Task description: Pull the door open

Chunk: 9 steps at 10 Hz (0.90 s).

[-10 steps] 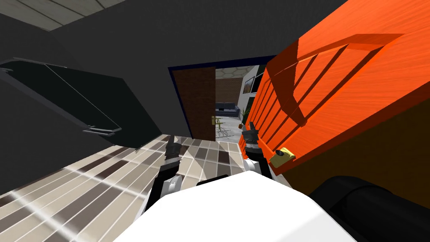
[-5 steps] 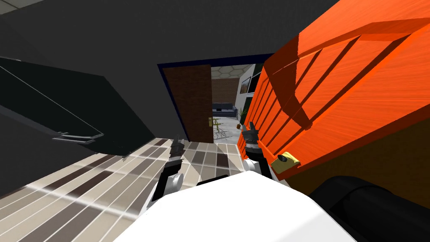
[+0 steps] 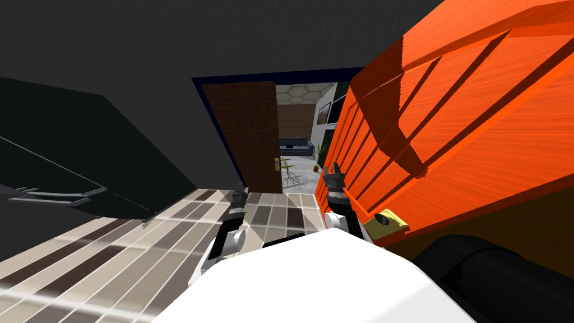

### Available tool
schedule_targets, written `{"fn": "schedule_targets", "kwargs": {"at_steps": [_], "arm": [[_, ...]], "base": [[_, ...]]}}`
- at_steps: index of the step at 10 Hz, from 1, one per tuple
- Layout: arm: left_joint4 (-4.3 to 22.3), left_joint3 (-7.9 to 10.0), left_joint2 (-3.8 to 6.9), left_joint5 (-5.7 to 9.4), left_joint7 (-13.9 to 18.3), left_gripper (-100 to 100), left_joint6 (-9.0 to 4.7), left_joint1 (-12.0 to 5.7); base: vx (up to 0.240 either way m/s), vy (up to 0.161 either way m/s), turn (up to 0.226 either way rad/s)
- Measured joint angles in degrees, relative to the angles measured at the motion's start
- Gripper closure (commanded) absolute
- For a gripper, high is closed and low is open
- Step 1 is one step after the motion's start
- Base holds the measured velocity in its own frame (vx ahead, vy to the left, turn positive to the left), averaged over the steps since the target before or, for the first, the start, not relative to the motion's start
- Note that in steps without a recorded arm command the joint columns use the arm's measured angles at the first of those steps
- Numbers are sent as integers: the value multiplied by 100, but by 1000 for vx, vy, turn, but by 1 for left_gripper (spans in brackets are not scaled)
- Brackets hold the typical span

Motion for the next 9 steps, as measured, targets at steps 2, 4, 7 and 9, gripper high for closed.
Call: {"fn": "schedule_targets", "kwargs": {"at_steps": [2,4,7,9], "arm": [[196,-24,33,-4,40,-100,13,-75],[498,-16,115,13,113,-100,21,-229],[845,-13,197,28,202,-100,99,-432],[1094,-17,238,34,251,-100,96,-550]], "base": [[112,-50,-66],[164,-43,-127],[108,-36,-66],[119,-40,-112]]}}
